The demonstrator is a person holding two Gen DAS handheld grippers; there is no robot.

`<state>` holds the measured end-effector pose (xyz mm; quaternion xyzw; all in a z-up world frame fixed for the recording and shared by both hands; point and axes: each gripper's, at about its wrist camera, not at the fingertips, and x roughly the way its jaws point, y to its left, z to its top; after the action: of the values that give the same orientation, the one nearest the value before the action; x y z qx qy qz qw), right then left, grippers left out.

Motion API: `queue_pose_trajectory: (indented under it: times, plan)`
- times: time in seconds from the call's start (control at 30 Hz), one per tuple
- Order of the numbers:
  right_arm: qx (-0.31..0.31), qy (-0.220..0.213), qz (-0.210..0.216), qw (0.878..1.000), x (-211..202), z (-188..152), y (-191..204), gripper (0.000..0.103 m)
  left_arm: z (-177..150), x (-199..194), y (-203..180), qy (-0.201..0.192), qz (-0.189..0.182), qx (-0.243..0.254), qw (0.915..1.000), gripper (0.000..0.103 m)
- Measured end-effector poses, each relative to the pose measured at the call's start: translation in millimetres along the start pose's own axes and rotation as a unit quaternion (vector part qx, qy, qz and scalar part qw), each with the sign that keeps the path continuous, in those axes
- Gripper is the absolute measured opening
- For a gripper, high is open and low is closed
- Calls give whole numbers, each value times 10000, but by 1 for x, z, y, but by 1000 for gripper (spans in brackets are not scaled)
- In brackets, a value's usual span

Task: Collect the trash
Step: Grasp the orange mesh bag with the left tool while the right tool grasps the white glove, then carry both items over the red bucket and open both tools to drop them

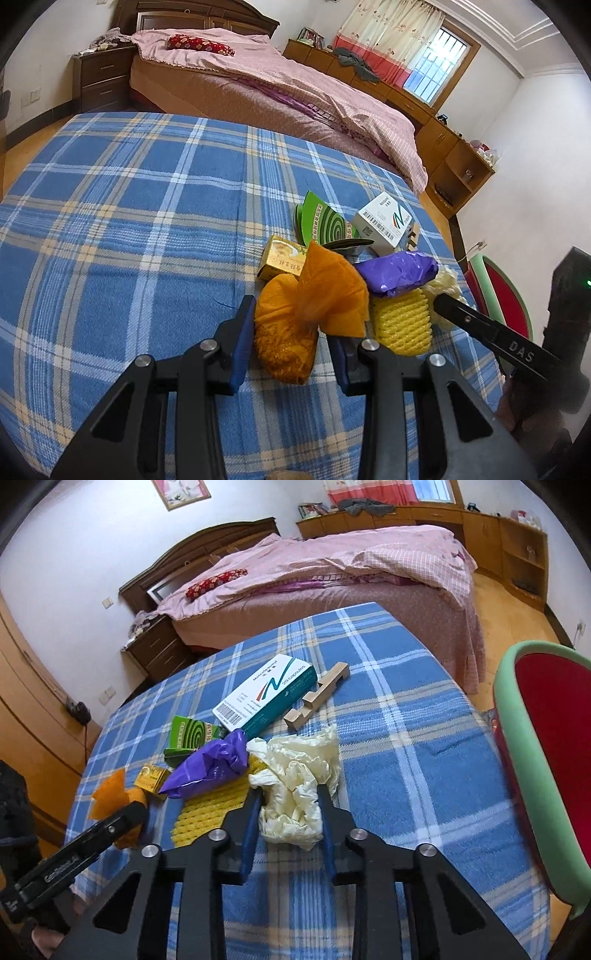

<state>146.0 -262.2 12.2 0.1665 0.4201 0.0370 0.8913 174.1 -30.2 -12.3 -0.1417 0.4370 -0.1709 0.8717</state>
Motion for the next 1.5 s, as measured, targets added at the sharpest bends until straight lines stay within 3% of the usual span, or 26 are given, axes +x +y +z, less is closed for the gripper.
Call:
queue_pose_trajectory:
  times: [0.37, 0.63, 0.97, 1.23, 1.5]
  plan:
    - [309, -457, 117, 9984, -68, -27, -10, 22, 2, -8, -5, -121, -264, -32, 9996, 34]
    - [559, -802, -110, 9951, -117, -47, -35, 22, -4, -20, -34, -100, -562, 242, 9981, 33]
    - [1123, -1273, -185, 9853, -161, -60, -83, 22, -13, -48, -104, -32, -979, 842, 9916, 34]
    - [1401, -1694, -322, 9750, -185, -60, -121, 22, -18, -34, -160, 281, -1248, 1081, 9859, 33]
    - [1525, -2114, -495, 9642, -200, -51, -157, 22, -14, -18, -212, 295, -1373, 1479, 9790, 33]
